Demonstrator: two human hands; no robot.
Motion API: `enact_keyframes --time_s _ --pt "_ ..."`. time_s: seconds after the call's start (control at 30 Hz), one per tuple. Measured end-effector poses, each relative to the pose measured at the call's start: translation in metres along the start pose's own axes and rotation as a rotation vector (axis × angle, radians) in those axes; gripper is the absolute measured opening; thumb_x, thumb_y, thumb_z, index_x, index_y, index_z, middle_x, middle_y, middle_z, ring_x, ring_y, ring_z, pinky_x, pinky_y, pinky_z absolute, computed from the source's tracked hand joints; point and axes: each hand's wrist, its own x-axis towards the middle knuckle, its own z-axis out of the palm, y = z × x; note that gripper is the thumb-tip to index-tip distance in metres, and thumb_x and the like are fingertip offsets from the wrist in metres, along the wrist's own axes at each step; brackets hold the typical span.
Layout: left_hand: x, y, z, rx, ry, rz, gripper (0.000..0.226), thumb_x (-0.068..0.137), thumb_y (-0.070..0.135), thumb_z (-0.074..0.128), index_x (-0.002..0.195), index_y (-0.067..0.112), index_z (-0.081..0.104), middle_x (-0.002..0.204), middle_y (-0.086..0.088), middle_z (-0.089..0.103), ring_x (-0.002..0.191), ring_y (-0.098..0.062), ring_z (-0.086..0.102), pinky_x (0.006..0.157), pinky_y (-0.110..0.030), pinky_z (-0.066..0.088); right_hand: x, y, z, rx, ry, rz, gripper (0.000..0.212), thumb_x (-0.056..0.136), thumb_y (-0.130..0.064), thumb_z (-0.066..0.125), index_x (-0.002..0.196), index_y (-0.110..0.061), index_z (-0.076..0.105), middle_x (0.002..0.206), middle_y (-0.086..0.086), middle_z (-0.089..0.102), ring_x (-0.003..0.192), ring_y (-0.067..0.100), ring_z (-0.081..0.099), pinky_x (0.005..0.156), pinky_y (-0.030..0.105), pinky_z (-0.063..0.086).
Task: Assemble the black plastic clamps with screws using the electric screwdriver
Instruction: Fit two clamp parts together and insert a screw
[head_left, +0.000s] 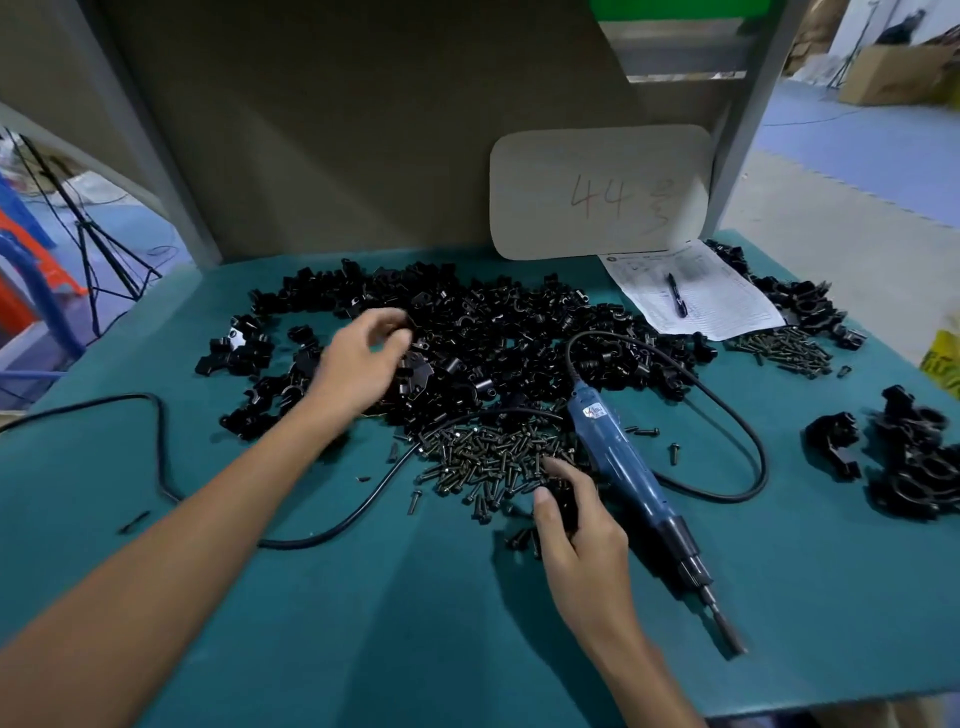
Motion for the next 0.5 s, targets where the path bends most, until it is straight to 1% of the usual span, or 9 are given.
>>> enact_keyframes --time_s 0.07,0.13,0.2,0.27,0.3,0.37,0.4,0.43,0.5 --pt "0.011 -0.027 -0.016 0.336 0.164 0.02 0.039 0.102 0.036 0.054 0.138 0.021 0.056 0.141 -0.002 0.055 0.129 -0.022 0.05 0.109 -0.044 0.04 0.002 0.0 0.0 0.005 0.01 0.012 0.042 0.098 -0.058 0.044 0.137 -0.043 0.051 0.068 -0.022 0.053 0.062 -0.007 0.044 0.064 0.015 0.032" --pt "0.026 -0.053 -0.036 0.498 0.219 -0.108 0.052 0.099 0.052 0.051 0.143 0.023 0.05 0.153 -0.015 0.042 0.143 -0.036 0.033 0.115 -0.059 0.029 0.002 0.001 0.0 -0.003 0.017 0.014 0.041 0.098 -0.058 0.044 0.135 -0.042 0.052 0.068 -0.022 0.053 0.061 -0.007 0.044 0.063 0.015 0.032" --pt "0.04 -0.078 -0.058 0.528 0.139 -0.339 0.073 0.092 0.077 0.038 0.15 0.033 0.039 0.163 -0.017 0.023 0.149 -0.041 0.018 0.116 -0.065 0.018 0.001 0.001 0.001 -0.017 0.021 0.005 0.037 0.098 -0.057 0.044 0.131 -0.044 0.053 0.069 -0.026 0.058 0.054 0.0 0.048 0.057 0.012 0.032" --pt "0.05 -0.101 -0.074 0.447 0.002 -0.498 0.097 0.078 0.093 0.024 0.156 0.035 0.029 0.167 -0.015 0.012 0.152 -0.04 0.01 0.12 -0.064 0.012 0.001 0.002 0.002 -0.019 0.026 -0.008 0.033 0.097 -0.058 0.044 0.127 -0.047 0.054 0.074 -0.028 0.06 0.051 0.005 0.048 0.053 0.013 0.036" --pt "0.052 -0.11 -0.077 0.393 -0.061 -0.529 0.106 0.072 0.096 0.022 0.158 0.034 0.026 0.168 -0.012 0.005 0.153 -0.038 0.006 0.121 -0.063 0.009 0.002 0.002 0.002 -0.019 0.026 -0.012 0.032 0.097 -0.058 0.044 0.125 -0.048 0.054 0.074 -0.029 0.06 0.05 0.006 0.048 0.053 0.013 0.036" --pt "0.053 -0.117 -0.071 0.366 -0.162 -0.527 0.113 0.065 0.102 0.023 0.157 0.036 0.027 0.169 -0.005 -0.009 0.155 -0.035 0.001 0.122 -0.062 0.005 0.005 0.004 0.002 -0.023 0.033 -0.018 0.029 0.096 -0.058 0.044 0.121 -0.048 0.055 0.073 -0.027 0.06 0.05 0.006 0.049 0.053 0.014 0.036" --pt "0.053 -0.117 -0.066 0.382 -0.192 -0.501 0.112 0.064 0.104 0.023 0.155 0.039 0.03 0.168 -0.002 -0.009 0.154 -0.036 0.004 0.122 -0.063 0.007 0.006 0.005 0.003 -0.024 0.038 -0.021 0.027 0.096 -0.058 0.045 0.119 -0.048 0.055 0.073 -0.023 0.061 0.051 0.007 0.049 0.053 0.015 0.036" --pt "0.052 -0.116 -0.06 0.39 -0.213 -0.46 0.108 0.065 0.103 0.024 0.152 0.04 0.035 0.168 -0.001 -0.003 0.153 -0.035 0.011 0.12 -0.065 0.011 0.006 0.005 0.002 -0.02 0.04 -0.024 0.024 0.096 -0.057 0.045 0.117 -0.049 0.055 0.072 -0.017 0.061 0.051 0.007 0.049 0.052 0.017 0.036" --pt "0.049 -0.112 -0.049 0.381 -0.241 -0.344 0.091 0.076 0.096 0.028 0.145 0.038 0.044 0.164 -0.001 0.019 0.148 -0.032 0.027 0.117 -0.066 0.02 0.006 0.004 0.001 -0.002 0.043 -0.03 0.02 0.096 -0.056 0.047 0.114 -0.052 0.054 0.066 -0.01 0.059 0.049 0.007 0.048 0.049 0.019 0.036"
